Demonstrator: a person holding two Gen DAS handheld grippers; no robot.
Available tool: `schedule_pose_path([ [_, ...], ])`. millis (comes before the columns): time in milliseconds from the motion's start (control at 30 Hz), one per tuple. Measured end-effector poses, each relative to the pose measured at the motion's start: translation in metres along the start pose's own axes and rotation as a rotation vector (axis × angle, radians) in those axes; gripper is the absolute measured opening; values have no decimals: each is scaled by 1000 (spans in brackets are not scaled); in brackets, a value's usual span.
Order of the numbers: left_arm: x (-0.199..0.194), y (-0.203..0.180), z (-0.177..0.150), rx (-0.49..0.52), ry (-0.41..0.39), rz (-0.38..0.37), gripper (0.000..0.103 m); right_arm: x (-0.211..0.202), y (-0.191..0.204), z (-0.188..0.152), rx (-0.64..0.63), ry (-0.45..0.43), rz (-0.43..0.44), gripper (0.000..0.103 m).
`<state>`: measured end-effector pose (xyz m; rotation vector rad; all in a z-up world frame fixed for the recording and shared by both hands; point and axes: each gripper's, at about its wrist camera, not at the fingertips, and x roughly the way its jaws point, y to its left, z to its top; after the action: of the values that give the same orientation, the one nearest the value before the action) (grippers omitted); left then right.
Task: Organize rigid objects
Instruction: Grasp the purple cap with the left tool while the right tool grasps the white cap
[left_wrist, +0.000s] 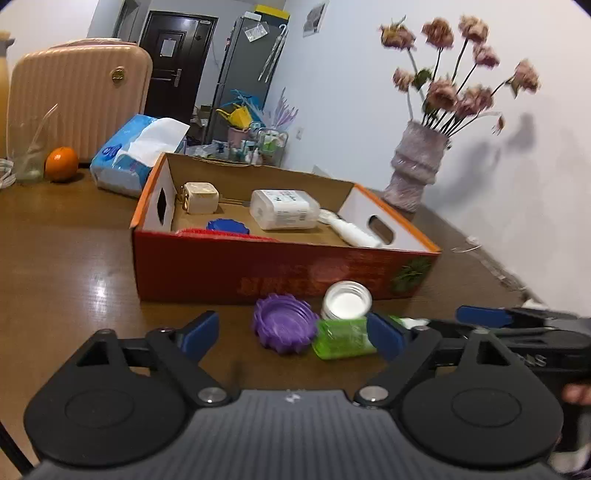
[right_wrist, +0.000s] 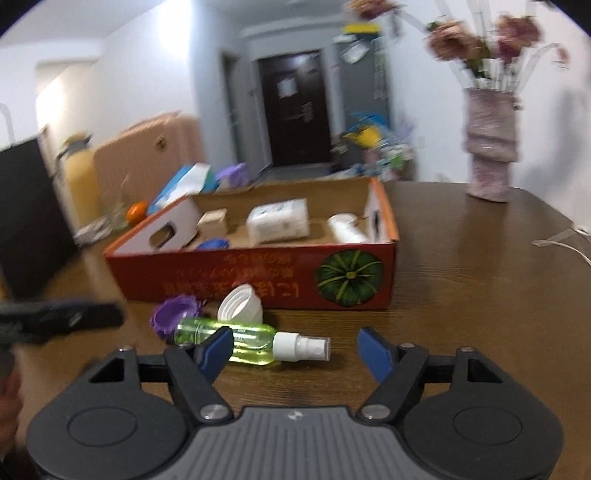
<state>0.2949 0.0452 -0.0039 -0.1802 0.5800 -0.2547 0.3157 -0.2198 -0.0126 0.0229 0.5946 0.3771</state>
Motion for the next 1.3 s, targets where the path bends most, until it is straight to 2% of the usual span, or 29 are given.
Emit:
schedule_pose_path([
  [100,24,-4,7,51,32,26,82,12,0,11,-63,12,53,74],
  [200,46,-9,12,79,65,48,76,30,-2,23,-43,12,102,72],
  [267,57,-8,11,79,87,61,62,44,-5,31,-5,22,139,64],
  [333,63,-3,10,53,104,61,53,60,-6,36,33,42,169,52],
  [367,65,-1,10,45,110,59,42,68,-7,38,49,55,177,49],
  [400,66,0,10,45,115,55,38,75,-7,39,55,68,182,43],
  [467,66,1,9,49,119,67,21,85,-5,39,63,97,203,27],
  [500,66,2,8,51,117,69,17,88,-4,38,62,102,213,12],
  [533,64,2,8,49,113,65,15,90,-3,38,60,105,216,7],
  [633,56,2,9,37,79,64,12,84,-4,37,69,80,205,3],
  [800,28,-7,6,64,4,87,12,57,-8,41,86,16,184,2],
  [867,16,-8,2,46,-8,98,12,48,-9,41,86,9,184,3],
  [900,9,-7,0,31,-13,103,12,45,-7,40,83,15,186,8],
  [967,-4,-6,-7,5,-25,118,12,46,-4,37,90,24,183,28],
  [1000,-10,-6,-10,-3,-28,129,12,47,0,35,80,23,182,51],
  [1033,-16,-5,-14,-10,-31,142,12,49,4,32,63,22,185,64],
  [1200,-35,0,-30,-47,-8,161,12,61,36,24,-65,16,117,61],
  [1267,-42,2,-35,-52,-7,165,12,71,42,25,-85,28,73,49],
  [1300,-46,3,-36,-52,-9,166,12,76,43,25,-85,36,53,39],
])
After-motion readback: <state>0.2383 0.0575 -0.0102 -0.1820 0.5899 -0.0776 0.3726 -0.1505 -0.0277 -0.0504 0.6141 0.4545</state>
